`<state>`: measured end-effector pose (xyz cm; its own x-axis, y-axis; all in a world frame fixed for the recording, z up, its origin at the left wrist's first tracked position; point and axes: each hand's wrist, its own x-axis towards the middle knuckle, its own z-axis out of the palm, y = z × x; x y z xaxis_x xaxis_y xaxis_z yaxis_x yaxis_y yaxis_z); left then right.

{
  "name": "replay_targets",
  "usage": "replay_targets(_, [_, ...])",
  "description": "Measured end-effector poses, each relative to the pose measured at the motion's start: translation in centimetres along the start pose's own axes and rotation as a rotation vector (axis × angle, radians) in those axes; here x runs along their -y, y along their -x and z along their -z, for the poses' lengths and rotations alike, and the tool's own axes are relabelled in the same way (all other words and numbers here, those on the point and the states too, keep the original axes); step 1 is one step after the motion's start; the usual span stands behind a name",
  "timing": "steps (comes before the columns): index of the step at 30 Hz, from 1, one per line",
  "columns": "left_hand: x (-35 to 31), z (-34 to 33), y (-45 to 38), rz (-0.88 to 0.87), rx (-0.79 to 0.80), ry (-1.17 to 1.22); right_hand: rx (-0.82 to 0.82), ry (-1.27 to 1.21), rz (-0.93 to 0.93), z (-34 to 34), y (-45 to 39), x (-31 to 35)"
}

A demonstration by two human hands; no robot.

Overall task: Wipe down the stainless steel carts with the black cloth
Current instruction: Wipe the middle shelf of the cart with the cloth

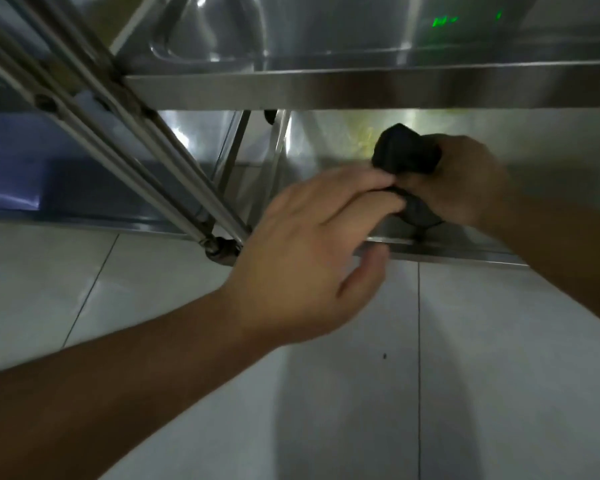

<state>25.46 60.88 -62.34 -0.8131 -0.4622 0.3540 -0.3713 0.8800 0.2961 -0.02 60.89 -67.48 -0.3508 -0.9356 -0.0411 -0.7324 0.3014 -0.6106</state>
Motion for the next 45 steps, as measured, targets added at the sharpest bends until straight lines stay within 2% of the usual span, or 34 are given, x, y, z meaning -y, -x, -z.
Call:
replay_targets(2, [2.9, -0.8, 2.2, 0.143, 0.071, -0.016, -0.062, 0.004, 0.014, -1.7, -1.6, -0.4])
replay_targets(9, [11.7, -4.3, 8.1, 0.662, 0.087, 0.044, -0.204, -0.131, 0.029, -7.2, -6.5, 2.3])
replay_targets(15, [15.7, -6.1, 8.6, 1.030, 0.069, 0.091, -0.173, -0.136, 0.082, -14.0, -9.1, 6.6])
replay_targets(17, [16.4, -6.4, 7.8, 1.029, -0.006, 0.193, -0.100, -0.134, 0.101, -16.6, -9.6, 7.8])
replay_targets(19, [17.0, -6.6, 6.9, 0.998, -0.137, 0.331, 0.063, -0.159, 0.113, -19.0, -9.9, 8.7])
replay_targets(22, [17.7, -6.5, 5.0, 0.958, -0.338, 0.576, 0.286, 0.133, 0.219, -22.1, -9.8, 9.1])
replay_targets(24, [18.1, -6.8, 3.9, 0.887, -0.450, 0.695, 0.347, 0.232, 0.351, -22.7, -8.6, 8.6])
replay_targets(26, [18.1, -7.3, 3.2, 0.882, -0.527, 0.771, 0.334, 0.241, 0.419, -22.0, -6.4, 7.1])
replay_targets(29, [18.2, -8.1, 2.9, 0.954, -0.619, 0.882, 0.305, 0.305, 0.364, -19.1, -2.9, 3.2])
replay_targets(34, [18.7, -9.0, 2.9, 0.931, -0.662, 0.860, 0.246, 0.482, 0.002, -10.6, -0.9, -6.6])
replay_targets(36, [18.6, -9.2, 2.8, 0.927, -0.690, 0.869, 0.179, 0.483, -0.177, -9.0, -1.0, -8.4])
replay_targets(38, [18.4, -9.3, 2.6, 0.927, -0.711, 0.884, 0.130, 0.457, -0.272, -10.0, -1.7, -7.3])
replay_targets(40, [18.3, -9.3, 2.4, 0.935, -0.734, 0.913, 0.095, 0.423, -0.225, -12.8, -3.3, -3.9])
replay_targets(45, [18.0, -9.1, 2.3, 0.925, -0.735, 0.945, 0.188, 0.390, 0.190, -21.6, -9.4, 7.3])
